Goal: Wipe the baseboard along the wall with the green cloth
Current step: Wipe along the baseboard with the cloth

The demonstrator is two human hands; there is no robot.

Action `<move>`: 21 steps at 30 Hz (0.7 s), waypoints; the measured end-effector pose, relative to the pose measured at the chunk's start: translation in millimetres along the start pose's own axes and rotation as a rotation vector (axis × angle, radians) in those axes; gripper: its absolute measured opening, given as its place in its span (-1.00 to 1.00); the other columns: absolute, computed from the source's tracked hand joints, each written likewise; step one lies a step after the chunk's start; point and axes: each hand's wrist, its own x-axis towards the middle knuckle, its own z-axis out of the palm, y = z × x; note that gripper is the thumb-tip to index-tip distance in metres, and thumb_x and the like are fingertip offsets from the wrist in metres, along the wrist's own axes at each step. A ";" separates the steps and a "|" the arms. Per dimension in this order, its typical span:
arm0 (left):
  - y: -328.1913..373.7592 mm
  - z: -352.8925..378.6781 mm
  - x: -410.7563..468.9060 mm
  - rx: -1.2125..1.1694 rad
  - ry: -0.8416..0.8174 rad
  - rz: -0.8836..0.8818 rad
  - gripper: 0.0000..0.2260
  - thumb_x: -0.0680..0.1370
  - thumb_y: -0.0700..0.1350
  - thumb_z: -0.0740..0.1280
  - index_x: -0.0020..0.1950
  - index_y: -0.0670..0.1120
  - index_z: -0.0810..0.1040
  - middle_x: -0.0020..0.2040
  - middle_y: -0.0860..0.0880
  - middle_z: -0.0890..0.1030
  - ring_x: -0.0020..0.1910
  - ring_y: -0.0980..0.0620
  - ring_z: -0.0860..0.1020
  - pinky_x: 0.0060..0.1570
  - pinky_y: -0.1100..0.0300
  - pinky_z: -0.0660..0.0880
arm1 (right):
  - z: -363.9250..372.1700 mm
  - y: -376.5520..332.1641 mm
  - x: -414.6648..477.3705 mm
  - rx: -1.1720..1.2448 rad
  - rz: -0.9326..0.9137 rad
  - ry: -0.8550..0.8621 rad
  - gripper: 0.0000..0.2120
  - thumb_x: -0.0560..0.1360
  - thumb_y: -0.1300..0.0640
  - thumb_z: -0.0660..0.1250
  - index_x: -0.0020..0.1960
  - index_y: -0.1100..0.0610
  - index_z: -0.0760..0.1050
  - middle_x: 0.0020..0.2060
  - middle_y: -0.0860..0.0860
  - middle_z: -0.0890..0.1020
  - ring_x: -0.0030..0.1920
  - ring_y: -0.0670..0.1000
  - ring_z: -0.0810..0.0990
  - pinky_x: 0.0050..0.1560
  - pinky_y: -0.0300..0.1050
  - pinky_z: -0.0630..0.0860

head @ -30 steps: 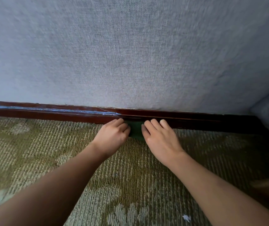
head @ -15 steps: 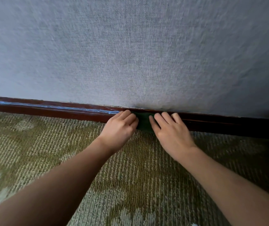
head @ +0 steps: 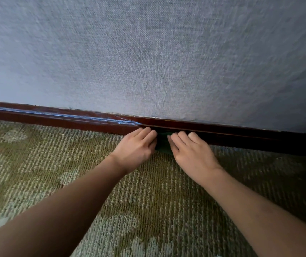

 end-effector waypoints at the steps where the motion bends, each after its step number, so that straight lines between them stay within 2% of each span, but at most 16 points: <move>1: 1.0 1.0 -0.6 -0.010 -0.015 -0.015 -0.76 0.42 -0.26 0.16 -0.32 -0.21 0.60 -0.31 -0.11 0.56 -0.36 -0.07 0.53 -0.37 0.17 0.45 | -0.2 -1.8 0.7 0.013 0.008 -0.040 -0.84 0.39 0.16 0.36 -0.05 0.12 0.65 -0.22 -0.05 0.54 -0.17 -0.02 0.52 -0.17 -0.14 0.27; 5: 5.8 1.0 -2.9 -0.044 -0.055 -0.062 -0.73 0.40 -0.25 0.13 -0.32 -0.22 0.62 -0.33 -0.10 0.56 -0.37 -0.07 0.53 -0.40 0.19 0.45 | -2.5 -11.1 0.8 0.044 0.091 -0.130 -0.80 0.33 0.09 0.44 -0.06 0.09 0.66 -0.23 -0.08 0.55 -0.19 -0.03 0.52 -0.20 -0.18 0.35; 9: 4.5 -6.9 -7.5 -0.033 -0.023 -0.024 -0.71 0.40 -0.27 0.12 -0.21 -0.26 0.65 -0.30 -0.12 0.58 -0.36 -0.07 0.54 -0.38 0.19 0.47 | -6.8 -5.3 -0.8 0.047 0.116 -0.033 -0.77 0.33 0.20 0.40 -0.01 0.16 0.64 -0.27 -0.02 0.54 -0.23 0.01 0.52 -0.22 -0.14 0.30; 15: 8.1 -20.5 -9.3 0.005 -0.003 0.030 -0.70 0.40 -0.27 0.13 -0.14 -0.25 0.66 -0.26 -0.09 0.58 -0.30 -0.04 0.53 -0.32 0.18 0.47 | -21.1 -0.5 -7.9 0.040 0.100 -0.020 -0.74 0.31 0.19 0.44 0.00 0.16 0.64 -0.28 0.00 0.53 -0.25 0.02 0.51 -0.25 -0.13 0.34; 21: 6.7 -41.2 -1.4 0.025 0.092 0.008 -0.73 0.42 -0.25 0.16 -0.14 -0.27 0.65 -0.26 -0.11 0.58 -0.23 -0.06 0.47 -0.29 0.15 0.52 | -42.0 16.7 -8.3 -0.007 0.093 0.054 -0.72 0.33 0.22 0.31 0.01 0.17 0.63 -0.27 0.01 0.55 -0.24 0.02 0.53 -0.24 -0.13 0.41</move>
